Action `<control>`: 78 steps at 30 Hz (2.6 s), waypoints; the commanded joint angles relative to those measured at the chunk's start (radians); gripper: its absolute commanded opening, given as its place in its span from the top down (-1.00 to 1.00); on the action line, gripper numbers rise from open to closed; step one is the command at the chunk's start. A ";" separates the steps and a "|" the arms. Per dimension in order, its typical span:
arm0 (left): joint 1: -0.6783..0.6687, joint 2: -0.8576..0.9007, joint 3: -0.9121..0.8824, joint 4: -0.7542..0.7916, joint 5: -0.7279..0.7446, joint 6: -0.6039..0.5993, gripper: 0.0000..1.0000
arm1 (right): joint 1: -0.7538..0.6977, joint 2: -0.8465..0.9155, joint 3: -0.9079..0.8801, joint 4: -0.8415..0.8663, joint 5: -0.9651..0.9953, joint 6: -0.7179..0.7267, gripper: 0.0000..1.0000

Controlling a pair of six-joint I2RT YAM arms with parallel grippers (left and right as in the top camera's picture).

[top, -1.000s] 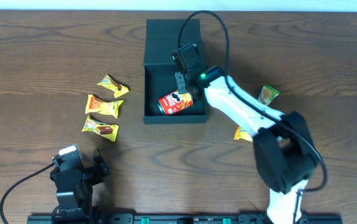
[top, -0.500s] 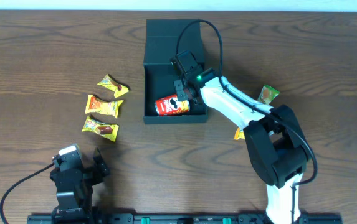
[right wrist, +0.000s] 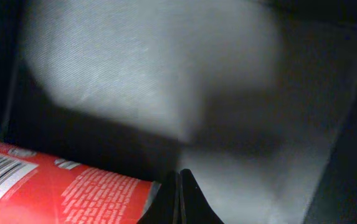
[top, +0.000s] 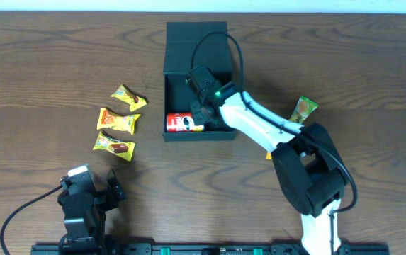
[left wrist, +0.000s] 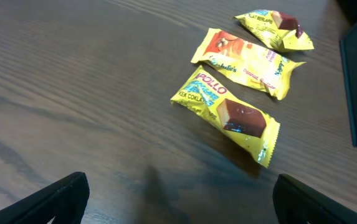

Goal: Pack container

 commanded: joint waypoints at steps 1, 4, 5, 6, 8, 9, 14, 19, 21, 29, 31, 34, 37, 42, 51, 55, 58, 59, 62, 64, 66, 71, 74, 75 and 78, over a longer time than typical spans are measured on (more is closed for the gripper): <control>0.006 -0.006 -0.008 0.000 0.012 0.013 -0.91 | 0.018 0.006 0.014 -0.003 -0.037 0.022 0.97; 0.006 -0.006 -0.008 -0.001 0.012 0.014 -0.91 | 0.019 0.006 0.015 -0.003 -0.043 0.022 0.97; 0.006 -0.006 -0.008 -0.001 0.012 0.014 -0.91 | 0.018 0.006 0.015 -0.005 -0.044 0.022 0.97; 0.006 -0.006 -0.008 -0.002 0.012 0.014 -0.91 | 0.018 0.006 0.015 -0.009 -0.044 0.022 0.97; 0.006 -0.006 -0.008 -0.006 0.011 0.014 -0.91 | 0.018 0.006 0.015 -0.024 -0.044 0.023 0.97; 0.006 -0.006 -0.008 -0.008 0.011 0.014 -0.91 | 0.018 0.006 0.015 -0.037 -0.044 0.023 0.97; 0.006 -0.006 -0.008 -0.008 0.012 0.014 -0.91 | 0.018 -0.001 0.023 -0.087 -0.043 0.033 0.97; 0.006 -0.006 -0.008 -0.008 0.011 0.014 -0.91 | 0.018 -0.004 0.055 -0.119 0.016 0.033 0.97; 0.006 -0.006 -0.008 -0.008 0.011 0.014 -0.91 | 0.018 -0.005 0.088 -0.146 0.065 0.033 0.97; 0.006 -0.006 -0.008 -0.006 0.012 0.013 -0.91 | 0.018 -0.095 0.393 -0.449 0.239 0.017 0.97; 0.006 -0.006 -0.008 0.004 0.014 0.012 -0.91 | 0.018 -0.165 0.420 -0.499 0.242 -0.002 0.97; 0.006 -0.006 -0.008 0.024 0.037 -0.014 -0.91 | 0.018 -0.319 0.385 -0.525 0.241 -0.002 0.97; 0.006 -0.006 -0.008 0.033 0.082 -0.015 -0.91 | 0.021 -0.486 0.264 -0.514 0.238 -0.001 0.96; 0.006 -0.006 -0.008 0.098 0.185 -0.029 -0.91 | 0.015 -0.756 -0.114 -0.291 0.231 0.102 0.97; 0.006 -0.006 -0.008 0.261 0.343 -0.247 -0.91 | 0.006 -0.909 -0.584 -0.080 0.299 0.331 0.97; 0.006 -0.006 -0.008 0.339 0.439 -0.249 -0.91 | 0.006 -0.905 -0.706 -0.028 0.330 0.411 0.83; 0.006 -0.006 -0.008 0.370 0.453 -0.265 -0.91 | 0.006 -0.905 -0.744 -0.004 0.316 0.410 -0.09; 0.006 -0.006 -0.008 0.376 0.456 -0.278 -0.91 | 0.006 -0.905 -0.748 -0.006 0.315 0.410 -0.74; 0.006 -0.006 -0.008 0.407 0.458 -0.277 -0.91 | 0.006 -0.905 -0.749 -0.005 0.312 0.410 -0.99; 0.006 -0.005 -0.008 0.405 0.423 -0.270 -0.91 | 0.006 -0.905 -0.749 -0.003 0.311 0.410 -0.98; 0.006 0.000 -0.008 0.392 0.361 -0.271 -0.91 | 0.006 -0.905 -0.749 -0.005 0.298 0.398 -0.99; 0.006 0.072 -0.012 0.405 0.130 -0.270 -0.92 | -0.015 -0.874 -0.758 0.031 0.357 0.344 -0.99; 0.005 0.166 -0.039 0.569 0.085 -0.202 -0.92 | -0.074 -0.806 -0.759 0.058 0.356 0.373 -0.99; 0.004 0.212 -0.054 0.650 0.072 -0.182 -0.92 | -0.100 -0.772 -0.759 0.076 0.348 0.379 -0.98; 0.003 0.398 -0.069 0.825 0.056 -0.152 -0.92 | -0.203 -0.659 -0.759 0.118 0.264 0.379 -0.98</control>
